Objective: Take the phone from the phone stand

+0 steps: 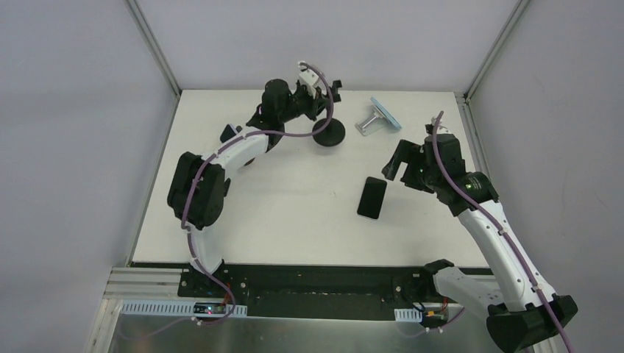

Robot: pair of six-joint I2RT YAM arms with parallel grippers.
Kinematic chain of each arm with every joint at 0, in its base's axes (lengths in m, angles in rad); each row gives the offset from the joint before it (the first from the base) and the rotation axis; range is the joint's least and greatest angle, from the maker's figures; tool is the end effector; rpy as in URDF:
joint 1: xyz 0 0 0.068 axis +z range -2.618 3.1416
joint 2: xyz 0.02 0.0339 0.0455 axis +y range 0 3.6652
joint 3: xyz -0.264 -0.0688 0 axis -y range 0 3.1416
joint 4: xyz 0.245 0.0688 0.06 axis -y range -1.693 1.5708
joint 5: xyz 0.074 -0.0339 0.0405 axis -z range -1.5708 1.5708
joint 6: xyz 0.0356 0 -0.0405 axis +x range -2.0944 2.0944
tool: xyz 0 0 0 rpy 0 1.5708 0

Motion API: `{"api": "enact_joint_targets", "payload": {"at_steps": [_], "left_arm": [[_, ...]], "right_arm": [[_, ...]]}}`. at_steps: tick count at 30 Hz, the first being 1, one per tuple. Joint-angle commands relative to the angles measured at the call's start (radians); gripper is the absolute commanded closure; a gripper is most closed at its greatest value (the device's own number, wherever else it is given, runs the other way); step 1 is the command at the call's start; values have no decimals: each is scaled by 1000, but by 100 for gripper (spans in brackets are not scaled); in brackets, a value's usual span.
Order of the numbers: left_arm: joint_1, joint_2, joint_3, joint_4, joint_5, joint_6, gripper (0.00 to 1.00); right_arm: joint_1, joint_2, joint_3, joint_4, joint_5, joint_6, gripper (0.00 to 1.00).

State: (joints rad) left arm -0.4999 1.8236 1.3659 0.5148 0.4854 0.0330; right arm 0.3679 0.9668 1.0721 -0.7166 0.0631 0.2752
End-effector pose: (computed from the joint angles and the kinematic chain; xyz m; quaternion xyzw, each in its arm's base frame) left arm 0.3761 -0.2244 0.3207 0.3440 0.5970 -0.3238 0.6484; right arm 0.1847 0.0688 0.3533 -0.0265 0.8864 0.1192 0.4465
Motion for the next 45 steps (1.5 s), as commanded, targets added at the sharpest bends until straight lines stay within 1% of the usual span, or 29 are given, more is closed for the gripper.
{"api": "enact_joint_targets", "payload": {"at_steps": [1,4,7,12,13,14,17,20,21,23,26,30,34,38,42,45], "left_arm": [[60,117,244,96,-117,-15,100],[92,230,357,92,-168,-13,100],[111,305,432,87,-239,8,100],[122,375,476,78,-304,73,100],[124,382,476,77,-312,74,99],[127,386,474,77,-318,74,91],[130,390,464,76,-327,68,79],[130,377,446,63,-344,57,58],[131,372,436,58,-352,53,49],[131,340,407,48,-368,46,33],[129,278,340,33,-357,59,16],[129,155,213,19,-377,54,6],[119,15,63,-16,-409,51,5],[85,-158,-68,-119,-492,16,6],[63,-329,-202,-239,-571,-82,5],[62,-455,-255,-385,-614,-171,3]], "right_arm": [[-11,22,23,-5,9,62,9],[-18,51,25,-4,28,72,9],[-29,85,40,-4,24,73,8],[-45,121,68,-8,-4,68,8],[-46,124,69,-9,-4,68,8],[-48,127,70,-8,-6,68,8],[-55,134,70,-8,-11,68,8],[-64,138,74,-8,-18,74,8],[-67,139,77,-10,-19,76,8],[-75,139,82,-11,-27,80,8],[-87,140,92,-11,-43,82,8],[-114,156,120,-13,-89,80,8],[-141,172,160,-19,-106,87,8],[-154,190,180,-10,-120,94,8],[-159,197,188,19,-159,89,8],[-158,202,187,38,-183,69,8]]}}
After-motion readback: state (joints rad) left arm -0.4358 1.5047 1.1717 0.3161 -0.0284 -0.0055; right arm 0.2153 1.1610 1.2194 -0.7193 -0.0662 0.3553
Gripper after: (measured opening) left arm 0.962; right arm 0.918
